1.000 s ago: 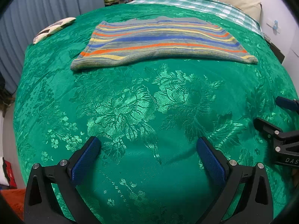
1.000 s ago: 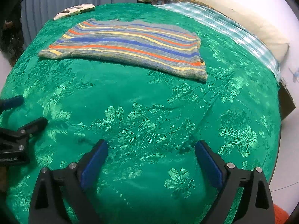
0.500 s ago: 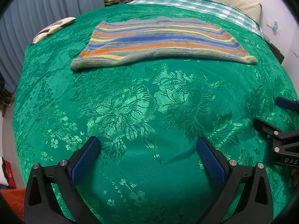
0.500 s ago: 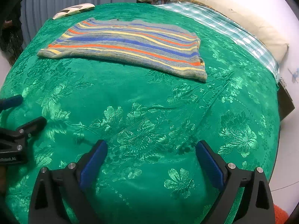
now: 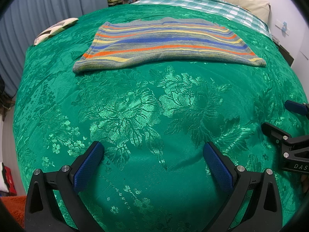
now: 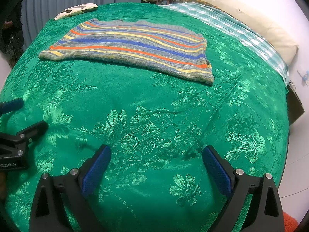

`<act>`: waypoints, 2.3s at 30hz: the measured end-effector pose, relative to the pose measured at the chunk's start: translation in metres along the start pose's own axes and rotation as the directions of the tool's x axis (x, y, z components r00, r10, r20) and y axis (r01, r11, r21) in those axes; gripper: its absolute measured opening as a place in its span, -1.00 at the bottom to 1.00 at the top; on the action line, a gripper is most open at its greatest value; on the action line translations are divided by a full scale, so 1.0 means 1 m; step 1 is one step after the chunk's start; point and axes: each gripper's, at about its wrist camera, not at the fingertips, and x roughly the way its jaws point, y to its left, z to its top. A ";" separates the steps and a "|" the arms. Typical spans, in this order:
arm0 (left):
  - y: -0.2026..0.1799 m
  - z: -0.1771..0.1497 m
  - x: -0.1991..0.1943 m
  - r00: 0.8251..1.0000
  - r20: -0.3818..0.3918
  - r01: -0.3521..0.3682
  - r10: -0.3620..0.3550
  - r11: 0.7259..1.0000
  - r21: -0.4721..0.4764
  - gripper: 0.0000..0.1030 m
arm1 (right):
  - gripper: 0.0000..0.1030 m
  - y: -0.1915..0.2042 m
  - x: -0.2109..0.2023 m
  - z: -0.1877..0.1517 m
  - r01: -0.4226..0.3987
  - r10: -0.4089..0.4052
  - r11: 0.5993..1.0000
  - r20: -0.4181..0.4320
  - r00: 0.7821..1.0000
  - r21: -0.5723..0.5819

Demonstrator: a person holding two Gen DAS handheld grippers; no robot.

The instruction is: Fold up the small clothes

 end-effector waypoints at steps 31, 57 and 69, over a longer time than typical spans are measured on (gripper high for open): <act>0.000 0.000 0.001 1.000 0.003 0.000 0.000 1.000 -0.003 0.99 | 0.86 0.000 0.000 0.000 0.001 -0.001 1.000 0.000 1.000 0.000; -0.001 0.001 0.001 1.000 -0.002 -0.004 0.004 1.000 -0.001 0.99 | 0.87 -0.001 0.000 0.000 -0.001 0.001 1.000 -0.002 1.000 0.002; -0.121 0.075 -0.026 0.978 0.054 0.169 -0.203 0.914 0.369 0.97 | 0.80 -0.136 0.006 0.082 -0.244 0.238 0.953 0.052 0.970 0.180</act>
